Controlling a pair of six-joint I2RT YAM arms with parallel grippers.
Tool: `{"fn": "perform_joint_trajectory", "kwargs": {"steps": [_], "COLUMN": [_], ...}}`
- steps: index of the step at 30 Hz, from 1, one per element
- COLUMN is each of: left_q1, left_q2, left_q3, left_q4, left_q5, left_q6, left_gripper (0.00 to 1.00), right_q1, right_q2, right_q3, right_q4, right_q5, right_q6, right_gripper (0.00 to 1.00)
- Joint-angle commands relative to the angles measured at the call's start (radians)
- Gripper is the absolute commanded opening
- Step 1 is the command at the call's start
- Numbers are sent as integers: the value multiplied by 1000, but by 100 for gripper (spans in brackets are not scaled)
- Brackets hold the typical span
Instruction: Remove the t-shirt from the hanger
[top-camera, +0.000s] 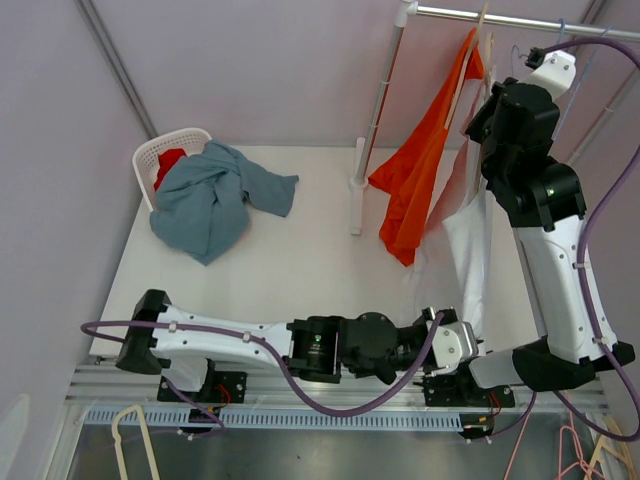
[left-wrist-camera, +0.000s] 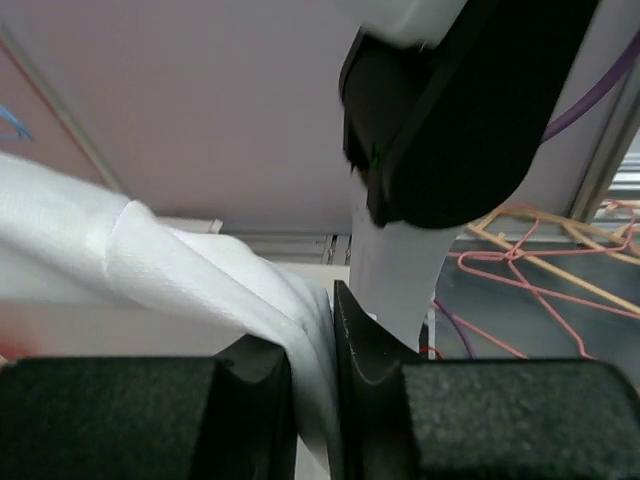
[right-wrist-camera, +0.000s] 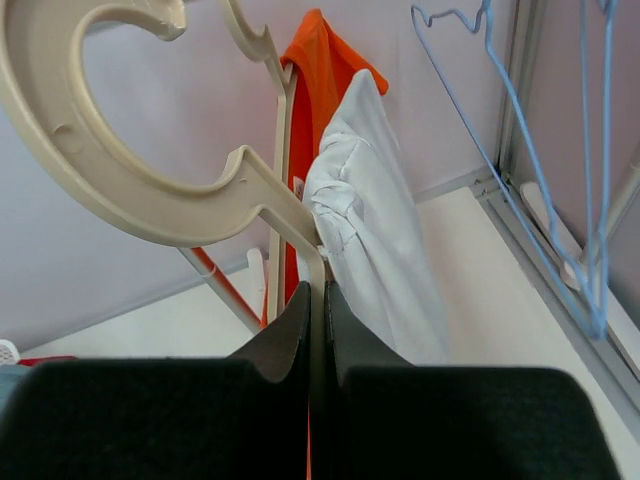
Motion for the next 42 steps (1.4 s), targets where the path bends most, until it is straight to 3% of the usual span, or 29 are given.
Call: {"fn": "perform_joint_trajectory", "kwargs": {"steps": [1, 5, 10, 12, 17, 22, 24, 29, 30, 32, 36, 37, 42], "left_q1": [-27, -27, -19, -13, 1, 36, 114, 411, 444, 516, 608, 630, 713], "left_q2": [-30, 8, 66, 21, 23, 19, 22, 92, 106, 157, 297, 331, 507], "left_q3": [145, 169, -38, -185, -253, -273, -249, -27, 80, 140, 439, 584, 826], "left_q4": [53, 10, 135, 311, 275, 254, 208, -36, -110, -160, -364, -457, -651], "left_q5": [144, 201, 207, 248, 351, 206, 126, 187, 227, 227, 189, 211, 244], "left_q6": [87, 92, 23, -20, -51, -19, -40, -181, -207, -220, -300, -319, -391], "left_gripper": [19, 1, 1, 1, 1, 1, 1, 1, 1, 1, 1, 1, 1], "right_q1": [-8, -24, -28, -33, -45, -45, -44, -47, -47, -47, -47, -47, -47], "right_q2": [2, 20, 52, 39, 22, 23, 20, 7, -6, -50, -96, -98, -93], "right_q3": [-48, 15, 165, 161, 170, 265, 314, 340, 299, 258, 242, 266, 345], "right_q4": [68, 58, -24, -31, -54, -175, -266, -461, -481, -485, -534, -568, -671], "right_q5": [4, -53, -121, -131, -202, -262, -298, -459, -482, -509, -493, -496, -497], "right_q6": [19, 24, 24, 24, 39, 63, 80, 116, 116, 111, 91, 84, 68], "right_gripper": [0, 0, 0, 0, 0, 0, 0, 0, 0, 0, 0, 0, 0]}}
